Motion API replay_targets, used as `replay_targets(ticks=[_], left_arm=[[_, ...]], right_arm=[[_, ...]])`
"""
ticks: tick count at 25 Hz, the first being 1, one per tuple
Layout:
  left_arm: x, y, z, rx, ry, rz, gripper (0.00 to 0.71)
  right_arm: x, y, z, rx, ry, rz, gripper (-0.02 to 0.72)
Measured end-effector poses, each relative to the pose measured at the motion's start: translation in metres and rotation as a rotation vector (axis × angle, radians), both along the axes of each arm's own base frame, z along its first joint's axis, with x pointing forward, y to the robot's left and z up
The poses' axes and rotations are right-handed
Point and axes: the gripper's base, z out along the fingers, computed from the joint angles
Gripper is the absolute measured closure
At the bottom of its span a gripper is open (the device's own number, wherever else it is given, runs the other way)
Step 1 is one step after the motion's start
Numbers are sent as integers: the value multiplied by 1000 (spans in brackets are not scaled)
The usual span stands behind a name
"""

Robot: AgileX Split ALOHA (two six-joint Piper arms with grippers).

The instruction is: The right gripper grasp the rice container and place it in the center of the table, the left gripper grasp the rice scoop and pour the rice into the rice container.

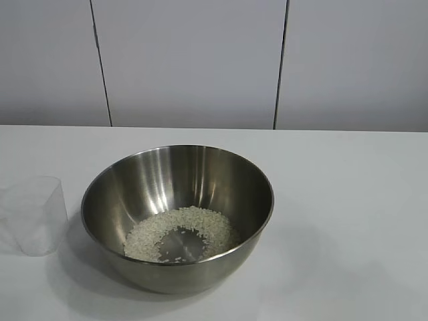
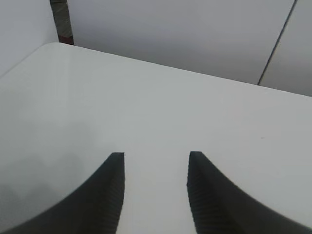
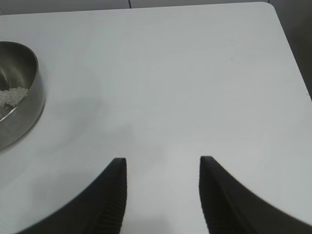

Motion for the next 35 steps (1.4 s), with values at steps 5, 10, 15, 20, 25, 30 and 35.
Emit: replay_targets(ticks=[5, 10, 15, 20, 25, 30, 35], left_arm=[[-14, 12, 32, 7, -9, 30, 403], [-35, -9, 85, 83, -132, -27, 403], [-74, -44, 134, 149, -242, -99, 403], [-131, -71, 181, 189, -341, -174, 403], [-195, -73, 222, 237, -421, -223, 403], [-246, -64, 232, 306, -343, -242, 403], [-283, -65, 224, 285, -227, -334, 403]], right_arm=[[0, 0, 0, 0, 0, 0, 387], [0, 0, 0, 0, 0, 0, 387], [0, 0, 0, 0, 0, 0, 387], [0, 0, 0, 0, 1, 0, 387], [0, 0, 0, 0, 1, 0, 387], [0, 0, 0, 0, 1, 0, 387], [0, 0, 0, 0, 0, 0, 387]])
